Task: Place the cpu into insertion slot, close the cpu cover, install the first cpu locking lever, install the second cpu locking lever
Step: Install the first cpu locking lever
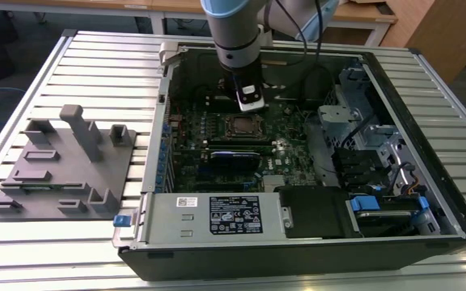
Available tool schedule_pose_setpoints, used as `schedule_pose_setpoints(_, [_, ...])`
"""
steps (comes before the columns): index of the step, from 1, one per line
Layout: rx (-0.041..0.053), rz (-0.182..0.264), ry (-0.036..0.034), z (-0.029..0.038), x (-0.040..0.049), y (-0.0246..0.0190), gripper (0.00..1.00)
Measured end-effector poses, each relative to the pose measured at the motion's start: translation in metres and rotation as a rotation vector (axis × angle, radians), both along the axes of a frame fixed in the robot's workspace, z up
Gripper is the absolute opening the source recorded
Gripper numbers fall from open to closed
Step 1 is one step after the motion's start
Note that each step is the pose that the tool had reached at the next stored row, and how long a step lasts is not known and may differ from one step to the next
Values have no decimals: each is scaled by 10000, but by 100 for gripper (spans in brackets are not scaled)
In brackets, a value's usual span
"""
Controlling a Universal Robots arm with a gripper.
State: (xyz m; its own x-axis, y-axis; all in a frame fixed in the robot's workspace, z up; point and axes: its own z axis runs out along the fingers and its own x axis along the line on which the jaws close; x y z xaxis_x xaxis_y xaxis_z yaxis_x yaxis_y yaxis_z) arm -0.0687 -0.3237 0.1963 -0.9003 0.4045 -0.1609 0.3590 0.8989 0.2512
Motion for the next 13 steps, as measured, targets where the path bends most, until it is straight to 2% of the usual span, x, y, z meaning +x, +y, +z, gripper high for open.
schedule_pose_setpoints(8, [17,-198,-2,38,-27,4,10])
schedule_pose_setpoints(13, [33,-326,-2,39,-90,5,10])
